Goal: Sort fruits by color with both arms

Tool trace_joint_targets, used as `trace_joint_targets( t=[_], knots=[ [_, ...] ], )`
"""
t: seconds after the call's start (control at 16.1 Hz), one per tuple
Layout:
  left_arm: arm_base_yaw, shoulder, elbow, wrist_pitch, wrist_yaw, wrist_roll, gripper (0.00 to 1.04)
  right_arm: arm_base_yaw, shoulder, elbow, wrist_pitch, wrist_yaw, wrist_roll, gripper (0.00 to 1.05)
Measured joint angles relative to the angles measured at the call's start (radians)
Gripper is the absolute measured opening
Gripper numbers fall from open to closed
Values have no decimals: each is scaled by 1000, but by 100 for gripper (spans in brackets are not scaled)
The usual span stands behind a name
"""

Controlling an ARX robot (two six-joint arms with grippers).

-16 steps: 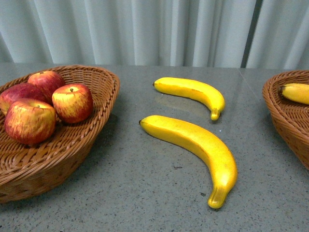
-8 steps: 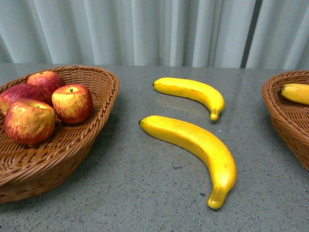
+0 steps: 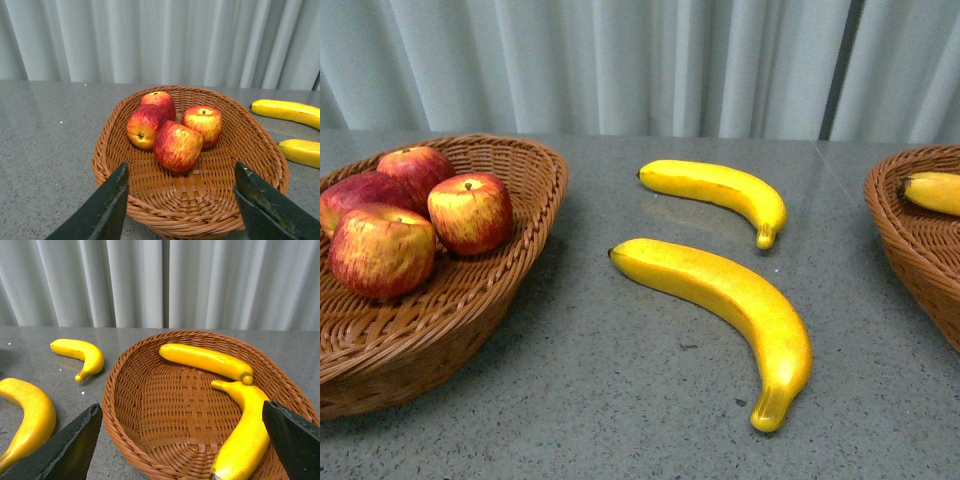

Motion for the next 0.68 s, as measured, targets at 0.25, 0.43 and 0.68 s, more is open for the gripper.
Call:
trace_joint_targets(
  t=[0.25, 0.43, 0.68],
  knots=[
    [0, 0, 0, 0, 1, 0, 98, 24, 512, 163, 339, -400, 91, 98],
    [0, 0, 0, 0, 0, 0, 98, 206, 861, 373, 584, -344, 89, 98],
    [0, 0, 0, 0, 0, 0, 98, 292, 1043, 498, 618, -299, 81, 98]
  ],
)
